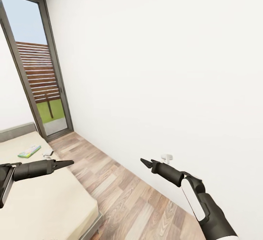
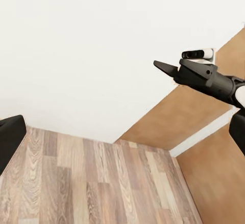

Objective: Put all the toys in the child's room - the three board games (two on the bed and one on the table), the two jigsaw puzzles on the table, and the tennis ball on the table - inside the toy box on the table in the child's room.

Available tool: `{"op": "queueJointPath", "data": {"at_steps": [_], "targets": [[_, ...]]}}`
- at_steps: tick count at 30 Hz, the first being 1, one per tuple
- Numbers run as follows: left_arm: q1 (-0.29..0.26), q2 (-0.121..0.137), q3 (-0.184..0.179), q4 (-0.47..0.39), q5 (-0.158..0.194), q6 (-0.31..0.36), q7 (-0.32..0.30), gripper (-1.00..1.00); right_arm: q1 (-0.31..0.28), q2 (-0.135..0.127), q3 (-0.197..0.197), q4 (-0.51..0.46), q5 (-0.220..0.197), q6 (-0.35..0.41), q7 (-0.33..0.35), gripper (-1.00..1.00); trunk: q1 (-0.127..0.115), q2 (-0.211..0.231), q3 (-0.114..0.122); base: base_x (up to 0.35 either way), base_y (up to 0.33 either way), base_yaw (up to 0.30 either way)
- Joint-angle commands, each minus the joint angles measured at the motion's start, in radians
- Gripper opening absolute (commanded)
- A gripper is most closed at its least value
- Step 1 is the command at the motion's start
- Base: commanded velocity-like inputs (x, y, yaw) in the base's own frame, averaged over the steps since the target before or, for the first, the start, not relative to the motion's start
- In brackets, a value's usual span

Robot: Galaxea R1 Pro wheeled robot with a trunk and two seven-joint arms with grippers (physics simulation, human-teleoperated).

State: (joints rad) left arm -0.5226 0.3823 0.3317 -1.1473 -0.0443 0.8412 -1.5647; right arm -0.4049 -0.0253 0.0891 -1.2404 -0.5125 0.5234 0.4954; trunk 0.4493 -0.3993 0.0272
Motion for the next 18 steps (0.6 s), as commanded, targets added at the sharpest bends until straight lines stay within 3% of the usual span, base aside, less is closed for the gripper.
{"op": "queueJointPath", "data": {"at_steps": [1, 18], "targets": [[-0.001, 0.0, 0.001, 0.0, -0.005, 0.01, -0.006, 1.0, 0.0, -0.001, 0.001, -0.001, -0.007, 0.006, -0.001, 1.0, 0.001, -0.001, 0.0, 0.153, -0.161, 0.286], [0.0, -0.001, 0.0, 0.0, -0.005, 0.01, -0.006, 1.0, 0.0, -0.001, 0.0, 0.012, -0.007, 0.006, -0.001, 1.0, 0.001, -0.001, 0.0, 0.152, -0.245, 0.286]]}}
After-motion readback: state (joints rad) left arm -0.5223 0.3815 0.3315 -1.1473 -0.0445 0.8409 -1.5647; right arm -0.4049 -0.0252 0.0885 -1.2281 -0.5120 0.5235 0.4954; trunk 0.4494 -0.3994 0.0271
